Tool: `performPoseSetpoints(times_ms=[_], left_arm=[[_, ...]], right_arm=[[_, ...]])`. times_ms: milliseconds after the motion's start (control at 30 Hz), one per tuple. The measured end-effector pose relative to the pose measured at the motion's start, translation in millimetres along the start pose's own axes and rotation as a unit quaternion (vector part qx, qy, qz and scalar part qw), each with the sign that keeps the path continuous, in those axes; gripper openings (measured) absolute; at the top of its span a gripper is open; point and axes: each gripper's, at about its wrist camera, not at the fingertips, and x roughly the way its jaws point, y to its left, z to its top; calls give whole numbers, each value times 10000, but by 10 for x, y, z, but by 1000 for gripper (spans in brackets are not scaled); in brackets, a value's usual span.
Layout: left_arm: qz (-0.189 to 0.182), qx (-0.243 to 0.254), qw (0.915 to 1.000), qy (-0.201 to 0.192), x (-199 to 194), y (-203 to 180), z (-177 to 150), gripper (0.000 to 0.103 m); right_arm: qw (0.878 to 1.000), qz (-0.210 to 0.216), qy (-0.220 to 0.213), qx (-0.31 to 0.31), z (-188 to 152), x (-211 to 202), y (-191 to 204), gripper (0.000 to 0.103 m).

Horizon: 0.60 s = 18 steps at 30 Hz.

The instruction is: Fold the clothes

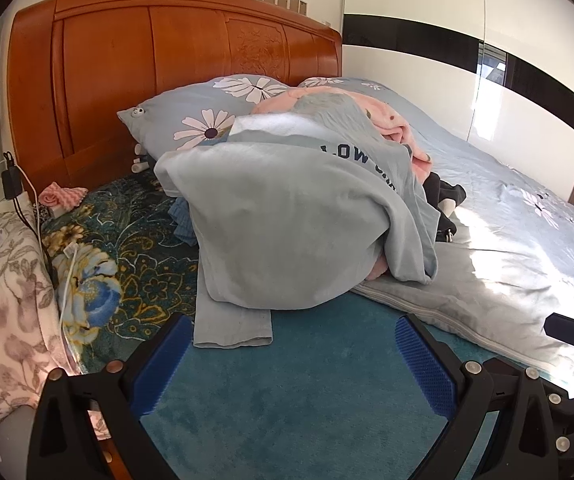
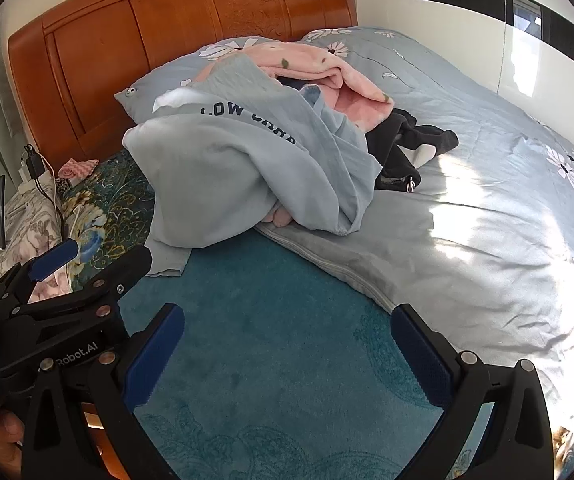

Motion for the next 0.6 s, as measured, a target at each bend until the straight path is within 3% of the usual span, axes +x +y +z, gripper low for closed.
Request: performPoseSetpoints(times_ms=[600], left_arm=[[-133, -215, 9996, -149, -116, 66, 18, 103]], right_arm=[[9999, -79, -34, -103, 36, -113, 61, 103]])
